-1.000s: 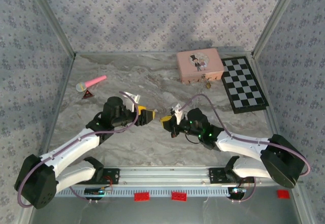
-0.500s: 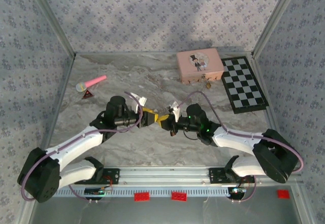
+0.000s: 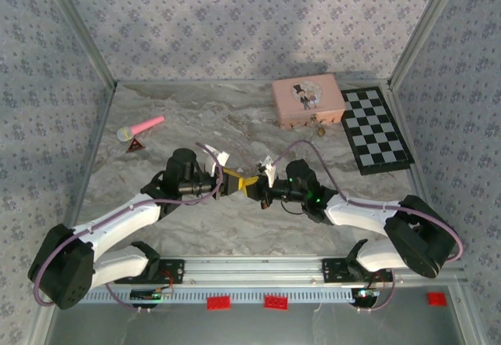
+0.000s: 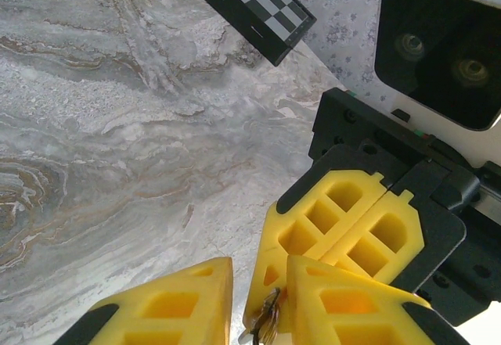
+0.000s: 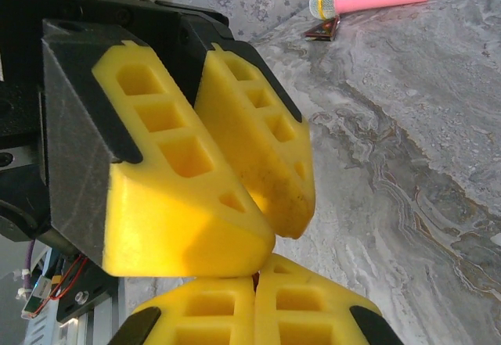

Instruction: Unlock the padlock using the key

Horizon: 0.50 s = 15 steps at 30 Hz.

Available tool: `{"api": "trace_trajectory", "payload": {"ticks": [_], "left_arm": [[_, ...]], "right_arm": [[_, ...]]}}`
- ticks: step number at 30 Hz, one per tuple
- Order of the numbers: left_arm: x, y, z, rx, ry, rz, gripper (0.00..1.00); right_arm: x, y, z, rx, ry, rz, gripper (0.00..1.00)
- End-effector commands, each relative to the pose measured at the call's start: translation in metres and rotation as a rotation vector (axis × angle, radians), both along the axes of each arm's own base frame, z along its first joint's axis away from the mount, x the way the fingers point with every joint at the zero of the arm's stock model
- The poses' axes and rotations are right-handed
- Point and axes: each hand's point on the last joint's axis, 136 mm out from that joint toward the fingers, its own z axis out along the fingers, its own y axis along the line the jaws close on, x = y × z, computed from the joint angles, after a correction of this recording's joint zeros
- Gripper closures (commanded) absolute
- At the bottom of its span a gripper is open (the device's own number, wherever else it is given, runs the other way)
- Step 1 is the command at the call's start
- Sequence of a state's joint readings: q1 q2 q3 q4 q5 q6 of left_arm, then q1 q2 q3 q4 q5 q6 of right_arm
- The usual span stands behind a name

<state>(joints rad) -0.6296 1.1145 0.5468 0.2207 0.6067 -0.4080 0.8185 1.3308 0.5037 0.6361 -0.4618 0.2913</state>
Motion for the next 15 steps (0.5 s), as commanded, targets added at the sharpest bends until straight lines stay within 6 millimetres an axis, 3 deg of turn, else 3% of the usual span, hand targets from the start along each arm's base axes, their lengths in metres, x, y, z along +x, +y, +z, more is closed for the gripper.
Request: {"api": "trace_trajectory", "payload": {"ticks": [1, 9, 15], "left_arm": [[0.0005, -0.0055, 0.0169, -0.026, -0.043, -0.028, 0.77], [0.0027, -0.0049, 0.015, -0.017, -0.041, -0.018, 0.91], [0.0071, -0.0027, 0.0132, -0.006, -0.042, 0.012, 0.93]], "right_arm": [[0.0013, 0.0059, 0.0177, 0.044, -0.023, 0.02, 1.0], [0.0057, 0.0021, 0.0134, 0.03, -0.018, -0.017, 1.0], [0.008, 0.0008, 0.011, 0.025, -0.013, -0.032, 1.0]]}}
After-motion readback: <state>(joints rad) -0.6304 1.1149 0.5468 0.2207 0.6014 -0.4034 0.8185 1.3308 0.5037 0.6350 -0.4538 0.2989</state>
